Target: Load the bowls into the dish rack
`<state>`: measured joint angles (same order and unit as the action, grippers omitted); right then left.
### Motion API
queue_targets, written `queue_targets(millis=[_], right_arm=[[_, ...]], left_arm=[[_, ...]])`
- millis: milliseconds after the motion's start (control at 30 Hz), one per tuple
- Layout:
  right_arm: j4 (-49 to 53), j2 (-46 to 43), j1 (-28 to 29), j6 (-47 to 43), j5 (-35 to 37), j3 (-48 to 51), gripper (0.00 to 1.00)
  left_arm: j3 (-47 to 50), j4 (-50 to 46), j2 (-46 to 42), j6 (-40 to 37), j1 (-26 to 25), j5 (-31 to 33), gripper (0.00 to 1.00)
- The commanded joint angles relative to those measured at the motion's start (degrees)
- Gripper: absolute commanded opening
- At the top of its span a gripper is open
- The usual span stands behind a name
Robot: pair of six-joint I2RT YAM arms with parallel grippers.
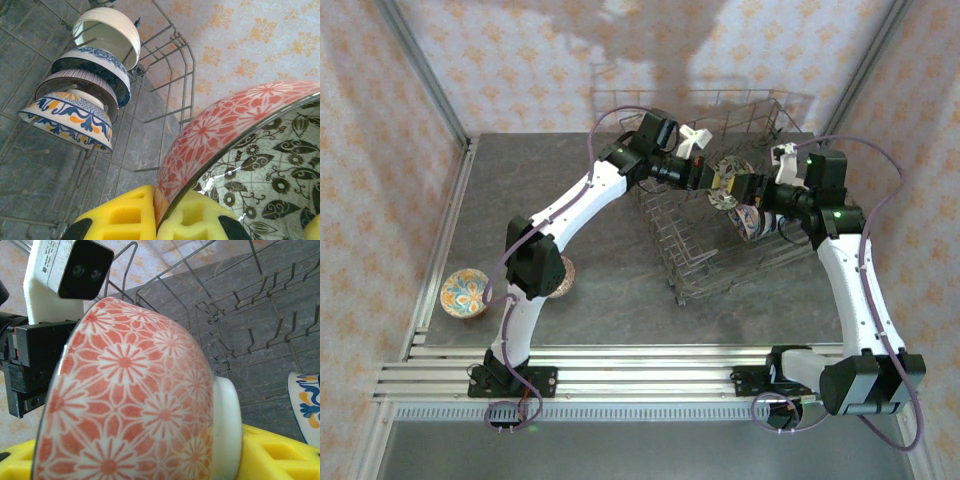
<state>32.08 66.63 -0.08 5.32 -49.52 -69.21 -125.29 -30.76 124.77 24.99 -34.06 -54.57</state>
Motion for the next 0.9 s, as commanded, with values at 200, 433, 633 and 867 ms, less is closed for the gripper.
queue_targets(millis=[200,433,633,867], right_arm=[[-2.39,-3.04,0.92,-0.27,-5.92,0.3,0.53],[-0.95,-3.1,0.88,-0.14,-1.51,0.68,0.49],[1.16,-2.22,0.87,-0.12,0.31,0.74,0.47],[4.0,-1.87,0.89,-1.23,5.42,1.7,0.46]], left_arm=[[-1.88,-1.96,2.72,0.11,1.03,5.2,0.0],[-1.85,-3.85,2.41,-0.78,1.06,6.67,0.21],[-2.14,-3.99,2.61,-0.65,1.03,6.96,0.4],[-2.45,-6.46,2.3,-2.23,1.07,9.72,0.55]])
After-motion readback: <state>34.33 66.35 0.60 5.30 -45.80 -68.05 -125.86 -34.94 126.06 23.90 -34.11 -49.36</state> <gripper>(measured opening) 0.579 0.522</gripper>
